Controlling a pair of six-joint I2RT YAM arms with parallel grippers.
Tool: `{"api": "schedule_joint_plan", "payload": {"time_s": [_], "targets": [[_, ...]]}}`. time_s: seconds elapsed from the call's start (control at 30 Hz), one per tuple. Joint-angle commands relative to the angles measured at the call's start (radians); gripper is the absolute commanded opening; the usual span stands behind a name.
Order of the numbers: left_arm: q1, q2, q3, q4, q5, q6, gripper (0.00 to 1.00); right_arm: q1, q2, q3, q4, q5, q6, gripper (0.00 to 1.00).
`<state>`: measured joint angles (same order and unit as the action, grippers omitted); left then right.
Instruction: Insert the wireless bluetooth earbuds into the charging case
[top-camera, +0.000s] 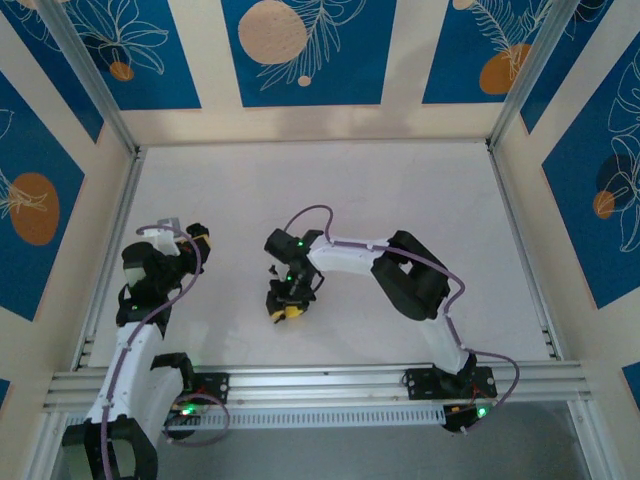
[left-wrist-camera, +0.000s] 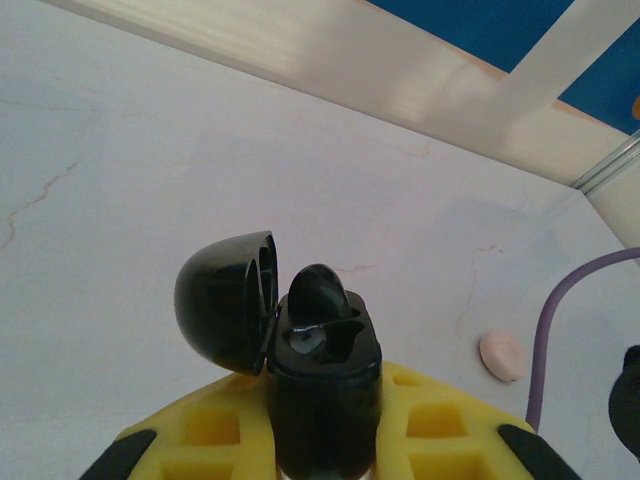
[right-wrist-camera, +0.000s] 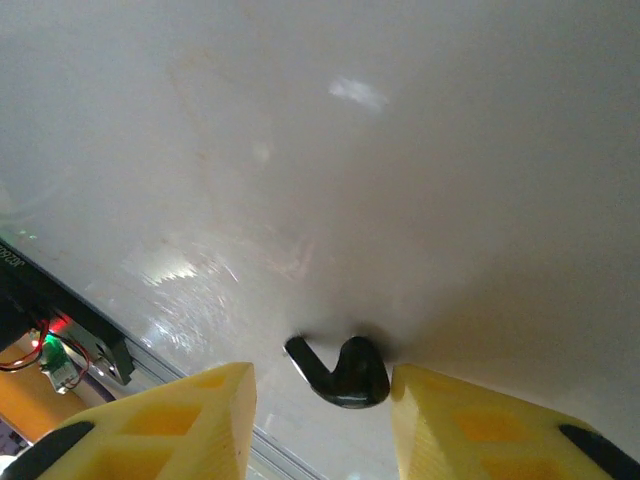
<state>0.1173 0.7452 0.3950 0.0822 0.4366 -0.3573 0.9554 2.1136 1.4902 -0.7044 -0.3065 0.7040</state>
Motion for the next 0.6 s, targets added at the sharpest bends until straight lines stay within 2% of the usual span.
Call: {"api": "schedule_joint_plan", "payload": {"time_s": [0.0, 0.27, 0.57], "targets": [[-0.004, -0.022, 0.002, -0.016, -0.009, 0.027, 0.18, -0.001, 0.031, 0.046, -0.01, -0.042, -0.029, 0.39], [-0.004, -0.03, 0.007, -0.024, -0.013, 0.029, 0.18, 0.0, 0.042, 0.098, -0.015, -0.045, -0.051, 0.38], [-0.004, -0.04, 0.007, -0.03, -0.012, 0.032, 0.18, 0.007, -0.017, 0.115, -0.168, 0.074, -0.023, 0.39]]}}
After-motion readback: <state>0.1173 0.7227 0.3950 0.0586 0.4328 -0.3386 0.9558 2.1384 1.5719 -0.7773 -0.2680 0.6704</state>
